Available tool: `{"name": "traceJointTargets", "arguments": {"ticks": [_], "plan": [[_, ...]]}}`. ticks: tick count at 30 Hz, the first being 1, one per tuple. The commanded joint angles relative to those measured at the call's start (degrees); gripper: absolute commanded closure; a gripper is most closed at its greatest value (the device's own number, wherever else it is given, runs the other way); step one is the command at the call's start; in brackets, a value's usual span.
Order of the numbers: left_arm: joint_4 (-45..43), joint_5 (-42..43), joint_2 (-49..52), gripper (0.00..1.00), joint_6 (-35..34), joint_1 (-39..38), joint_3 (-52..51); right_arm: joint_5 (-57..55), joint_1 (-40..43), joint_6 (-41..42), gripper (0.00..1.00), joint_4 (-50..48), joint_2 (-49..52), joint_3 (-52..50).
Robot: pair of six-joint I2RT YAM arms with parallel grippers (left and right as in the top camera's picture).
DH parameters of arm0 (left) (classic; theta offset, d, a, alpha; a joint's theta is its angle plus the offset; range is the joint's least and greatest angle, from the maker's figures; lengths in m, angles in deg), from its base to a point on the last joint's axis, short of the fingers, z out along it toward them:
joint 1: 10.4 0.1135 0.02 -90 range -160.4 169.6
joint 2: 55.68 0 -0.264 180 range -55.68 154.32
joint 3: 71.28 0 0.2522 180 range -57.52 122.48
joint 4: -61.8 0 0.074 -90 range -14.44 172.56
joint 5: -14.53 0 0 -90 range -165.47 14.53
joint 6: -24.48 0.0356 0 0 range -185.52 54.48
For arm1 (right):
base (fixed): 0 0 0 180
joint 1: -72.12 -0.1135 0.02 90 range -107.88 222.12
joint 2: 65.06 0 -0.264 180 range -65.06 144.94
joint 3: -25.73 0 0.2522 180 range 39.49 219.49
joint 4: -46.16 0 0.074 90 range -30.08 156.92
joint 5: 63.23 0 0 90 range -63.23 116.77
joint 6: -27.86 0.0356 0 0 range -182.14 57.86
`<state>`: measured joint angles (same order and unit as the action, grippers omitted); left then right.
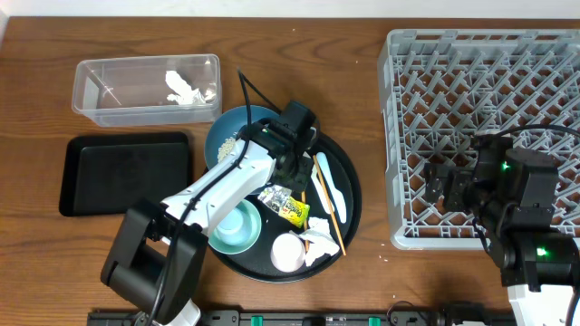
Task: Sort waste into correct bins and load items into the dishwasher rack
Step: 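Reach the left gripper back to the yellow wrapper on the tray, then carry the yellow wrapper into the clear bin and release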
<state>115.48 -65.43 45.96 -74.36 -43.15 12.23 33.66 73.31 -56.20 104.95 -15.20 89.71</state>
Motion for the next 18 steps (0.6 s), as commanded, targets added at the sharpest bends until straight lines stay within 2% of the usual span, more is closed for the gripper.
{"name": "traceJointTargets", "arguments": {"ticks": [1, 2, 3, 4, 9, 15, 18], "plan": [[-0.22, -0.68, 0.26, 0.81, 0.33, -0.13, -0.31, 0.42, -0.83, 0.85, 0.01, 0.09, -0.02, 1.16], [-0.20, -0.68, 0.26, 0.81, 0.33, -0.13, -0.31, 0.42, -0.83, 0.85, 0.01, 0.09, -0.02, 1.14], [-0.15, -0.68, 0.26, 0.90, 0.33, -0.13, -0.31, 0.42, -0.83, 0.85, 0.01, 0.09, -0.02, 1.14], [-0.15, -0.68, 0.26, 0.94, 0.24, -0.13, -0.31, 0.42, -0.83, 0.85, 0.01, 0.07, -0.02, 1.14], [0.70, -0.66, -0.83, 0.94, -0.07, -0.11, 0.52, 0.39, -0.83, 0.81, 0.01, 0.17, -0.02, 1.16], [2.80, -0.81, -8.11, 0.94, 0.00, 1.79, 4.74, 0.37, -0.83, 0.66, 0.01, 0.50, -0.02, 1.16], [2.21, -5.18, -12.55, 0.94, 0.00, 5.49, 5.68, 0.37, -0.83, 0.66, 0.01, 0.46, -0.02, 1.14]]}}
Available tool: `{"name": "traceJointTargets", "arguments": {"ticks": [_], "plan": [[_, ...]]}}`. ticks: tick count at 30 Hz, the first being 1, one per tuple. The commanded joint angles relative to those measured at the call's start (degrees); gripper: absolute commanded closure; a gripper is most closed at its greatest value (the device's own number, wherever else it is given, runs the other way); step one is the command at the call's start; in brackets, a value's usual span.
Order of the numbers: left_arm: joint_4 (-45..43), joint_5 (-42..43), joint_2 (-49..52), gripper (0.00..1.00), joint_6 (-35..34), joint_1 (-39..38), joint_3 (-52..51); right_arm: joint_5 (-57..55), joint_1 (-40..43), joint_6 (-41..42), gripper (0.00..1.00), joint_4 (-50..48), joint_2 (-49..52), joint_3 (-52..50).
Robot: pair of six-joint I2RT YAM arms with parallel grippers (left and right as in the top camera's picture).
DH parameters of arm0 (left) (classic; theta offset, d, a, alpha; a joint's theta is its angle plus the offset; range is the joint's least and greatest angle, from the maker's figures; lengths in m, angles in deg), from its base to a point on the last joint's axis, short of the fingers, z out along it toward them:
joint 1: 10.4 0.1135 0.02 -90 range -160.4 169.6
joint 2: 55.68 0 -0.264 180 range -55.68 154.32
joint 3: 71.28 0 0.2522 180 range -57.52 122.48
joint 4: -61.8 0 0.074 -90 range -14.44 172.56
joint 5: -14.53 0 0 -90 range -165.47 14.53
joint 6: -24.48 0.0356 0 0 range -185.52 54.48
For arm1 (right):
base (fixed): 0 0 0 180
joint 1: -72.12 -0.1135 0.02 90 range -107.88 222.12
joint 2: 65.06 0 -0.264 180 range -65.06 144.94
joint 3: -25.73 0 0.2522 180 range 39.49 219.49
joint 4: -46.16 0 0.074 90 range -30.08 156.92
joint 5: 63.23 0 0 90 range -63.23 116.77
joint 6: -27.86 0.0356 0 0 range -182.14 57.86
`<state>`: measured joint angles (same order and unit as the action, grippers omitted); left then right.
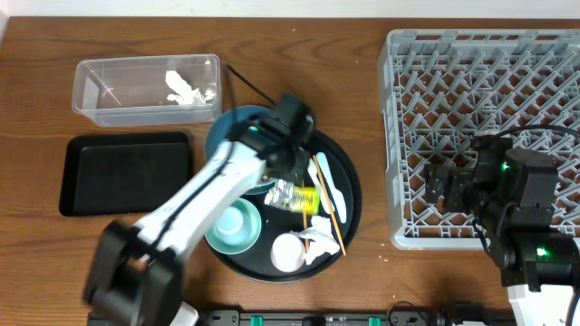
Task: Sort waste into correct bins and load items into the dishwasher rack
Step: 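Carry the yellow wrapper into the clear bin and release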
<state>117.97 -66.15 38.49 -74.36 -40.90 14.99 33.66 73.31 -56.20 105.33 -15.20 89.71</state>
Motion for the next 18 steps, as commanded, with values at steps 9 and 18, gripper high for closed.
{"name": "traceJointTargets", "arguments": {"ticks": [9, 18], "plan": [[-10.49, -13.90, -9.33, 0.94, 0.11, 20.74, 2.95, 0.39, -0.83, 0.68, 0.01, 0.09, -0.02, 1.14], [-23.65, -13.90, -1.20, 0.94, 0.11, 32.24, 2.95, 0.39, -0.83, 0.68, 0.01, 0.20, -0.02, 1.14]]}}
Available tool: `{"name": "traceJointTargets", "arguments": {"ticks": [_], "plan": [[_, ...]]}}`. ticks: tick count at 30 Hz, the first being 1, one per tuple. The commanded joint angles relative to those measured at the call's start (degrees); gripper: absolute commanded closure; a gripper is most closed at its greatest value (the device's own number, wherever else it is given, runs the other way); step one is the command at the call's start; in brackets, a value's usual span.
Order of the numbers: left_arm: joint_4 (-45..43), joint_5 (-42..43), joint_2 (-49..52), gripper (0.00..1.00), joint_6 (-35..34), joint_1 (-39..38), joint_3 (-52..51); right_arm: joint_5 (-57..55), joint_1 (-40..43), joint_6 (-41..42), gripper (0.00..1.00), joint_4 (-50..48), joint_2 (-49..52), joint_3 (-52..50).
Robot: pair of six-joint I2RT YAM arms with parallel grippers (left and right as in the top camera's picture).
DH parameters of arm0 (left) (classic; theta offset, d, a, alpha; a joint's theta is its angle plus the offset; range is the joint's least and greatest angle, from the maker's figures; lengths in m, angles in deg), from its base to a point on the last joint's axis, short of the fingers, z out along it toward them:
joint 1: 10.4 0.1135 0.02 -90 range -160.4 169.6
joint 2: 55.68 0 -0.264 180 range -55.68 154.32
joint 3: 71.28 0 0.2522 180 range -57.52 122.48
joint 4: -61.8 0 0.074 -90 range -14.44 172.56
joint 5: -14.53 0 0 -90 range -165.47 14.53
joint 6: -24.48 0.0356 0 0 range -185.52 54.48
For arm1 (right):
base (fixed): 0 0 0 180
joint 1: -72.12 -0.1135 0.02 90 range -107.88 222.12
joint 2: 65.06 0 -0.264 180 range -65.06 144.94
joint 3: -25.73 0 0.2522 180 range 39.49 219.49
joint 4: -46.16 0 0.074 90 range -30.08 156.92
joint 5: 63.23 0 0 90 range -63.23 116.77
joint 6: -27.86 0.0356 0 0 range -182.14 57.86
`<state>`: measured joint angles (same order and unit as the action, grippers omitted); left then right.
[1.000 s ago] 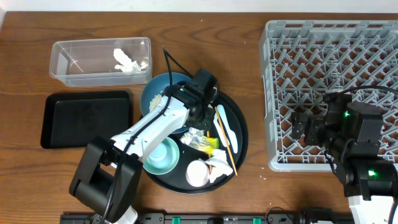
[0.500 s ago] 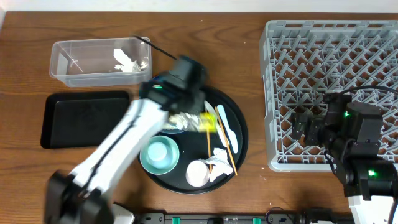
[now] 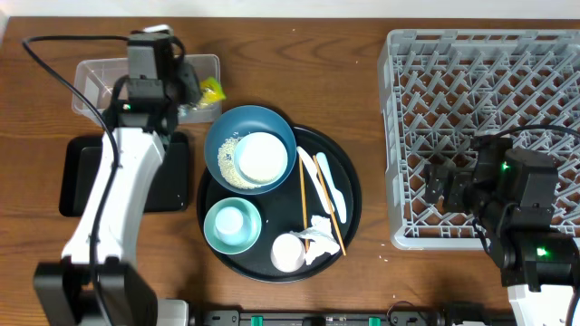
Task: Sort waste into correct bins and load items into the dishwasher rack
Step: 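Carry the yellow wrapper into the clear bin and release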
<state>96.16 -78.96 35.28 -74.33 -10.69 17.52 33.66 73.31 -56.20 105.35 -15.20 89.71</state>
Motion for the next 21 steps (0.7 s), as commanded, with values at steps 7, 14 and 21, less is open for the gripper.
{"name": "traceJointTargets", "arguments": {"ticks": [7, 14, 21], "plan": [[-7.02, -1.05, 4.15, 0.65, 0.09, 5.01, 0.42, 0.39, -0.83, 0.68, 0.01, 0.28, -0.02, 1.14], [-1.79, 12.52, 4.13, 0.24, 0.04, 4.66, 0.42, 0.39, -0.83, 0.68, 0.01, 0.28, -0.02, 1.14], [9.11, 25.03, 4.09, 0.31, -1.81, -0.70, 0.42, 0.39, -0.83, 0.68, 0.01, 0.28, -0.02, 1.14]]}}
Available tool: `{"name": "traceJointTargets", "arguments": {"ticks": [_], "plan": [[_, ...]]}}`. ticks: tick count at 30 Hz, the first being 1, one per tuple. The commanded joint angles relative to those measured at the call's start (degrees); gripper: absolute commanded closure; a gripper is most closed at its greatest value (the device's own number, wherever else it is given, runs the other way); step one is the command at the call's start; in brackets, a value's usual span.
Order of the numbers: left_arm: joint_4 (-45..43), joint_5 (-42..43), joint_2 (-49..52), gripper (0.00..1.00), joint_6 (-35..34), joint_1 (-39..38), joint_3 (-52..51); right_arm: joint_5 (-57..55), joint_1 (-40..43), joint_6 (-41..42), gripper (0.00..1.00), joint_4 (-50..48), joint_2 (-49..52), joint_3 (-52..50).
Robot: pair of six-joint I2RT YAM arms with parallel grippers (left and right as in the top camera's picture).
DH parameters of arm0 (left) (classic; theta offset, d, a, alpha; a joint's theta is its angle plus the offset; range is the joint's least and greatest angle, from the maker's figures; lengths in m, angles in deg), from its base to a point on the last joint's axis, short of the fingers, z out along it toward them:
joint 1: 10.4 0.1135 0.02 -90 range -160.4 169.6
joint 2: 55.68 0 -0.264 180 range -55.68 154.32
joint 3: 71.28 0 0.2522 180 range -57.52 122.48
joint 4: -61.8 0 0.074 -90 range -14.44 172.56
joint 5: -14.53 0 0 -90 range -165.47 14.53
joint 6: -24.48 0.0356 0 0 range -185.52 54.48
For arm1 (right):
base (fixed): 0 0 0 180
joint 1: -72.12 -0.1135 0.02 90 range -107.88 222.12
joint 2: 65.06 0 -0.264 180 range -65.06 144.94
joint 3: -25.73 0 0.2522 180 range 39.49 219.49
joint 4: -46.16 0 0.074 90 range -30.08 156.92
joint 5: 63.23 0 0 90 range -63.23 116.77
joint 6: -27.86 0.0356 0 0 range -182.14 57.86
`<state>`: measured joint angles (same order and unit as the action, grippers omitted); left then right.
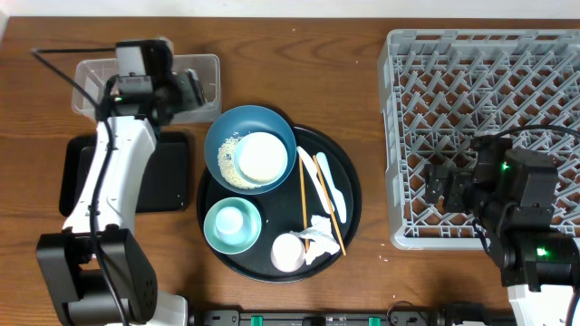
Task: Sort waste into correct bins and load items into the dishwasher rack
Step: 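Carry the yellow wrapper into the clear bin and release, then grasp the white tissue on the round tray with the left gripper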
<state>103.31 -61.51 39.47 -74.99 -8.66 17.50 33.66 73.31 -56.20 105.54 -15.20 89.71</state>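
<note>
My left gripper hangs over the right end of the clear plastic bin; its jaws are too dark to read, and the yellow wrapper is hidden. On the round black tray sit a blue bowl holding rice and a white dish, a teal cup, a white cup, crumpled tissue, chopsticks and a white spoon. My right gripper stands open over the left part of the grey dishwasher rack.
A black rectangular tray lies left of the round tray, partly under my left arm. The rack fills the right side of the table. Bare wood separates the round tray from the rack.
My left gripper has shifted slightly left and lower over the clear bin. The yellow wrapper that showed at its tip no longer shows. The right arm has not moved.
My left gripper was down on the yellow wrapper in the round tray. Then it held the wrapper lifted over the tray. Then it was at the clear bin's right end with the wrapper at its tip. Now the wrapper is out of sight there.
</note>
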Motion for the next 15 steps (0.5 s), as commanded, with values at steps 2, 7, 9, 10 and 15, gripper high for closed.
{"name": "traceJointTargets", "arguments": {"ticks": [2, 7, 9, 10, 15], "plan": [[4.85, 8.41, -0.11, 0.32, -1.11, -5.81, 0.44, 0.39, -0.83, 0.68, 0.01, 0.09, -0.02, 1.16], [10.60, 8.35, -0.11, 0.32, 2.40, -14.91, 0.44, 0.39, -0.83, 0.68, 0.01, 0.42, -0.02, 1.14], [13.38, 8.35, -0.11, 0.32, 3.43, -18.73, 0.44, 0.39, -0.83, 0.66, 0.01, 0.68, -0.02, 1.14], [14.95, 8.33, -0.11, 0.32, 4.07, -20.59, 0.44, 0.39, -0.83, 0.66, 0.01, 0.76, -0.02, 1.14], [21.22, 8.31, -0.11, 0.32, 4.79, -28.98, 0.13, 0.39, -0.83, 0.66, 0.01, 0.90, -0.02, 1.09]]}}
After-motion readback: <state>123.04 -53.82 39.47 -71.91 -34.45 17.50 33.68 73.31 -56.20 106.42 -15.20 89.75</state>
